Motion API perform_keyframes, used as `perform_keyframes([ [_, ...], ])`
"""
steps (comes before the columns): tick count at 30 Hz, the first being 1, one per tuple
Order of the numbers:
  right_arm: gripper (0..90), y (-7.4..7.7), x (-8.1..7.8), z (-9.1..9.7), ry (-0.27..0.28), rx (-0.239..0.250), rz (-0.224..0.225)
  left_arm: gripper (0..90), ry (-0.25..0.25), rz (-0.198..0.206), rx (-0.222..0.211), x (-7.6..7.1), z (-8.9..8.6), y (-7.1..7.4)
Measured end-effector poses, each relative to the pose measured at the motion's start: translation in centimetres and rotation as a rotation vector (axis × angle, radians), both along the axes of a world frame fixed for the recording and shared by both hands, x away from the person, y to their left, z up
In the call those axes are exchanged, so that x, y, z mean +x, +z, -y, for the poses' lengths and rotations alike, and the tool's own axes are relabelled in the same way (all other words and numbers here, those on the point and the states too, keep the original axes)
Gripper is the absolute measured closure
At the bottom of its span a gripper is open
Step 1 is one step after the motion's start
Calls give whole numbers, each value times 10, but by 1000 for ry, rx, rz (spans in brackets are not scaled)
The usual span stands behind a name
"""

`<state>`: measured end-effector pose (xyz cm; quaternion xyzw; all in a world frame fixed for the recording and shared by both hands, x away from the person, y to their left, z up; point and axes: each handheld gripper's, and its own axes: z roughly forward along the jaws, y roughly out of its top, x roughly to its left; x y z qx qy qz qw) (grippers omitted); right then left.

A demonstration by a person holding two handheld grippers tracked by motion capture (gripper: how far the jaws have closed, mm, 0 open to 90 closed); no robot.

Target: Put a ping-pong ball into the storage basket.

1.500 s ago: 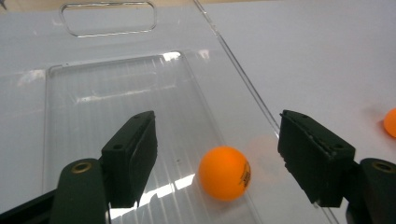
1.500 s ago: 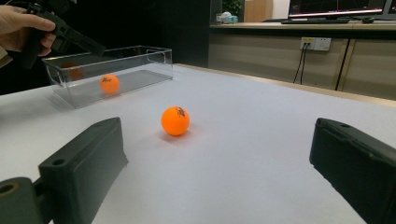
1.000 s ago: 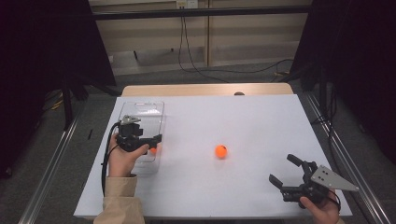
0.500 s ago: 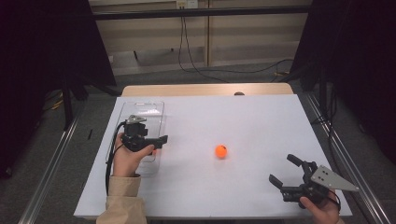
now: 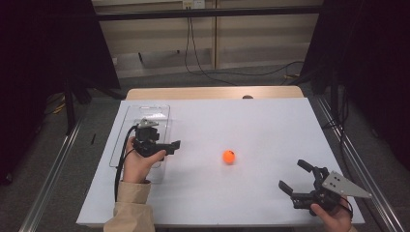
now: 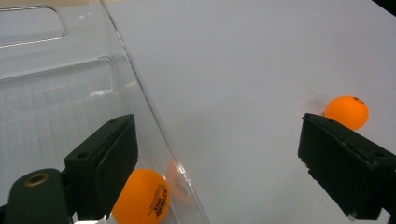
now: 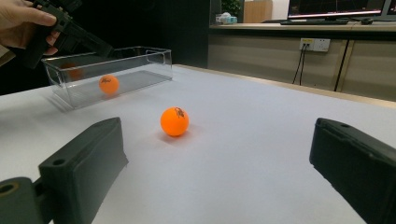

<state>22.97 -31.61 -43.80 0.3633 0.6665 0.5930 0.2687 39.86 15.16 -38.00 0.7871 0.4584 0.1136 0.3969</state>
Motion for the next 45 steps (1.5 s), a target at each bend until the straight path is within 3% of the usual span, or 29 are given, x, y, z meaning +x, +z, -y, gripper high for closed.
perform_keyframes([
  [22,30,0,1,0,0,-1,0,113,-21,28,-14,-1,16,2],
  [30,30,0,0,0,-2,-2,-1,107,-46,44,6,-1,21,3],
  [37,29,0,1,0,-1,-2,-4,106,-51,66,-3,-2,27,4],
  [45,29,-1,1,1,-5,-3,-11,102,-72,65,-14,-1,36,3],
])
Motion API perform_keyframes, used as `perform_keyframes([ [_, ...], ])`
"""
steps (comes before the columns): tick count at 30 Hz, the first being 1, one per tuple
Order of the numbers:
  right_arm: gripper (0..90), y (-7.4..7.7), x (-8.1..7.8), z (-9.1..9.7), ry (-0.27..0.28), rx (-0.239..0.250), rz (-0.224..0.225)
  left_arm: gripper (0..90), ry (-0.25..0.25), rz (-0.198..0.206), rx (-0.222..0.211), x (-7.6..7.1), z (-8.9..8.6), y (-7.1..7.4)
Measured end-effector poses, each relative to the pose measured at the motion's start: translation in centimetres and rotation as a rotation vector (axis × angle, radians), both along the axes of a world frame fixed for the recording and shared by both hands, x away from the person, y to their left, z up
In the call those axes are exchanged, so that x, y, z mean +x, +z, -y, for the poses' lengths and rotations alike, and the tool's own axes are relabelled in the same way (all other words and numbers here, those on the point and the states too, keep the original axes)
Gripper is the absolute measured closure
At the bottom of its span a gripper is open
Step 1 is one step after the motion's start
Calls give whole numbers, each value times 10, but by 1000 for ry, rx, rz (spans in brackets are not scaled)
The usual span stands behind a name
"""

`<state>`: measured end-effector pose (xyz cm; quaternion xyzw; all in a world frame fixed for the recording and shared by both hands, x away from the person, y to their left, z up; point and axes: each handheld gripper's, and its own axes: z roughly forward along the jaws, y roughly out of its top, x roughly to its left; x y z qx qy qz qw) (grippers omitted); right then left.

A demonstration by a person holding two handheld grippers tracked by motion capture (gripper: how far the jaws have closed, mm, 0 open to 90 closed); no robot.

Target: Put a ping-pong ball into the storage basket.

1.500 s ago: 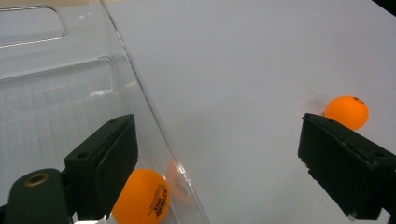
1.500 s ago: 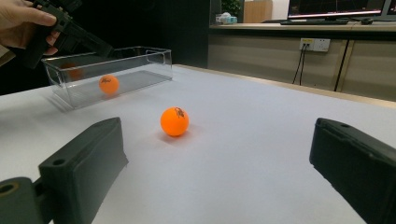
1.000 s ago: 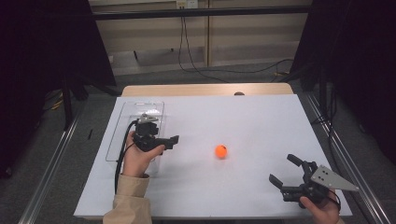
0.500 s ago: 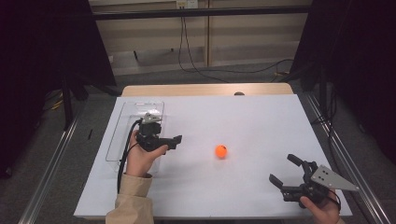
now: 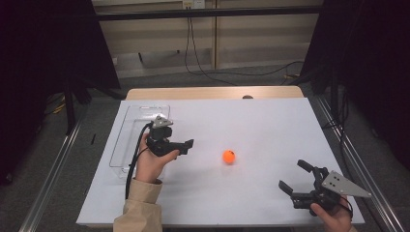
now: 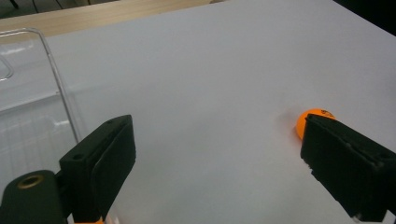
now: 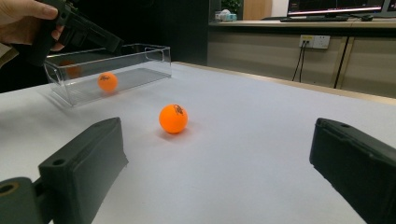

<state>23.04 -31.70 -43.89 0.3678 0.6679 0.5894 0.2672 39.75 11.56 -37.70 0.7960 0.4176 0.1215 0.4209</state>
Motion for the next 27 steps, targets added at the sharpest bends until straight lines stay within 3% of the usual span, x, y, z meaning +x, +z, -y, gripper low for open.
perform_keyframes([
  [27,28,-1,0,2,-9,-4,-10,93,-47,-3,6,1,23,-9],
])
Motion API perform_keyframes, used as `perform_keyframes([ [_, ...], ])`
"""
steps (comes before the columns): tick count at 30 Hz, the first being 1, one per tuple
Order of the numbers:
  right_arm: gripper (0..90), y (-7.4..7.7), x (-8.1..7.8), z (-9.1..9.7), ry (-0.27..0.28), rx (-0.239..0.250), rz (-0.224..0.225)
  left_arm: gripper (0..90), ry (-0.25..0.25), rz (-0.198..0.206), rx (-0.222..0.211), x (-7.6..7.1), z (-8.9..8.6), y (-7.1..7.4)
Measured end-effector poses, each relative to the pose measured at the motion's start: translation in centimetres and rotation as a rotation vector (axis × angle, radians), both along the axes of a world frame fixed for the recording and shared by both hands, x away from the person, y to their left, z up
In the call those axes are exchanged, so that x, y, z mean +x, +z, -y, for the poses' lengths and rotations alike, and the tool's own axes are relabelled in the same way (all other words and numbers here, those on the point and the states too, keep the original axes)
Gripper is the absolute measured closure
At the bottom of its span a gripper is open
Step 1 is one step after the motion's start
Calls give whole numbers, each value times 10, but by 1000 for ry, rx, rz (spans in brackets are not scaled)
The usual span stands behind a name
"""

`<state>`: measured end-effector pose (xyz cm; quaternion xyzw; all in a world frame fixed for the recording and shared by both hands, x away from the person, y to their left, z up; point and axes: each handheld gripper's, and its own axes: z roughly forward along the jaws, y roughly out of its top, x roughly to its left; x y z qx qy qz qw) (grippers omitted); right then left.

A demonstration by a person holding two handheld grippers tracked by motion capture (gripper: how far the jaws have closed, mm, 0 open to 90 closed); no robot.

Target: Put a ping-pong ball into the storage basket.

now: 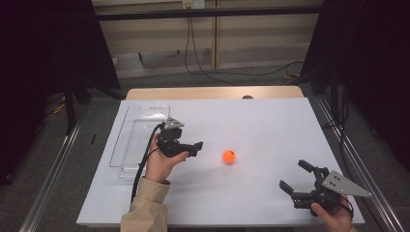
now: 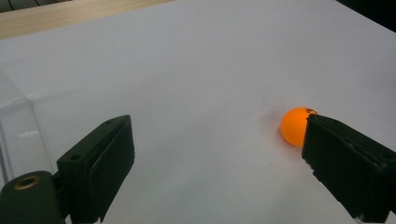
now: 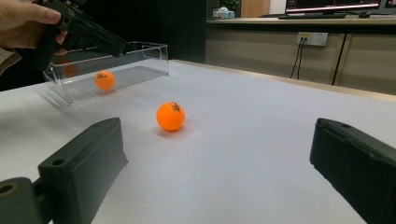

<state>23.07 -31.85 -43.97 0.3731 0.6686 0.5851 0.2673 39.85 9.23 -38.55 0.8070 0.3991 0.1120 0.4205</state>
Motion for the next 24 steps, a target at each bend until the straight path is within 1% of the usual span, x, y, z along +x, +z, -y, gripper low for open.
perform_keyframes([
  [6,28,0,0,1,0,-1,0,91,-12,5,11,0,5,-2],
  [8,28,0,0,1,0,0,1,90,-15,2,4,0,7,-2],
  [13,28,0,0,0,0,-2,1,90,-25,7,11,-1,11,-3],
  [15,28,0,0,0,-1,-3,-1,91,-25,9,0,-1,13,-4],
  [24,28,-1,1,0,1,-2,-2,90,-40,12,8,-2,18,-6],
])
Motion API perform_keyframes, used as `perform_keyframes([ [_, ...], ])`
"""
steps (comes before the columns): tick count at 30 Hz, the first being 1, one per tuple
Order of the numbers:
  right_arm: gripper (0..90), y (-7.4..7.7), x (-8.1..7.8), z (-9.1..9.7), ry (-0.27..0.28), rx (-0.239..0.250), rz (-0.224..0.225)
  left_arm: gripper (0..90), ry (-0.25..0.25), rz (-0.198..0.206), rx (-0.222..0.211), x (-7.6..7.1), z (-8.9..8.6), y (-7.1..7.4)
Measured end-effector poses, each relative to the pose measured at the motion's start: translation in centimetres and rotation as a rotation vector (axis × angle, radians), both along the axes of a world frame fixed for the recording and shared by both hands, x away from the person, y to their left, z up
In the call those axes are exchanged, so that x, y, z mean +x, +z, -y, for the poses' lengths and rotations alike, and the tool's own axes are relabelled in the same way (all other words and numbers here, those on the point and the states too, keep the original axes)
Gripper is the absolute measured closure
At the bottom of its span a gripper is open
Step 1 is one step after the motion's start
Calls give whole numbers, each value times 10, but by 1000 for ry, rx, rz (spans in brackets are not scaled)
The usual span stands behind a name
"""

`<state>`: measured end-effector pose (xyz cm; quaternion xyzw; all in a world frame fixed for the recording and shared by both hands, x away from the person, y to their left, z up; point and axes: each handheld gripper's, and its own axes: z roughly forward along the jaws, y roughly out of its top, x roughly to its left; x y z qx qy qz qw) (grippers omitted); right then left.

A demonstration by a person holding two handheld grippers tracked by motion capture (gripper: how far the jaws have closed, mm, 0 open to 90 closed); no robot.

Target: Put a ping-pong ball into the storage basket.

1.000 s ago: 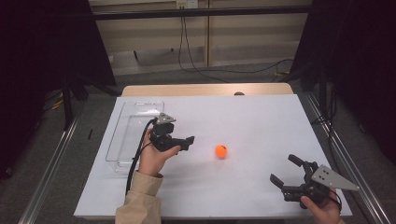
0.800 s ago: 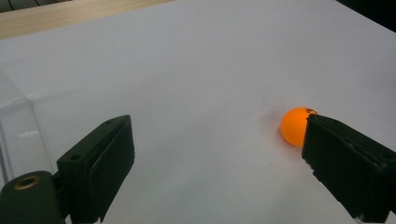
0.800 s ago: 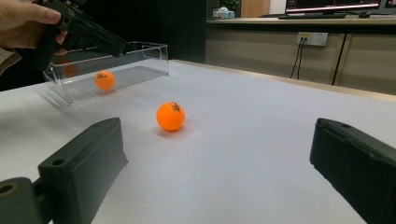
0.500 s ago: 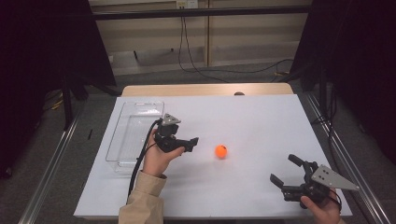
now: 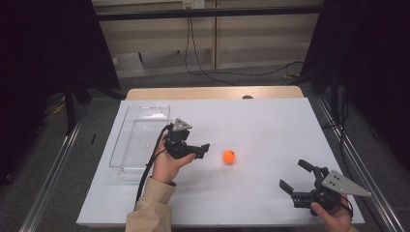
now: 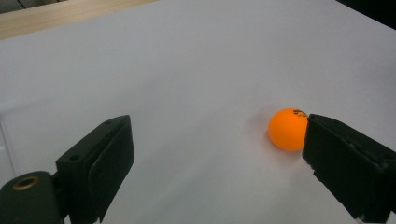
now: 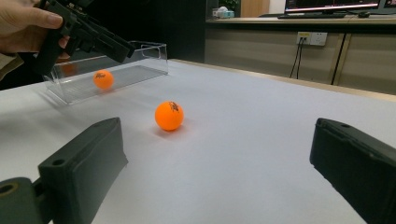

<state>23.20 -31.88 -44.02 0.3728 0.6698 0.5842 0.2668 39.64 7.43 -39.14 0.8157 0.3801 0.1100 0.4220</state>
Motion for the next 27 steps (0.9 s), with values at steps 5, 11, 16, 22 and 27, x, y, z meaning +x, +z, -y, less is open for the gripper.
perform_keyframes([
  [5,28,0,1,-1,2,1,-1,90,-4,-1,0,-1,3,-2],
  [11,28,0,2,-2,6,-5,2,89,-17,-1,15,-2,6,-4],
  [16,28,0,2,-2,7,-4,1,89,-24,1,14,-3,10,-5],
  [22,28,0,2,-2,8,-10,2,89,-35,4,17,-4,15,-7],
  [27,29,0,1,-3,4,-7,2,88,-48,12,23,-6,19,-7],
])
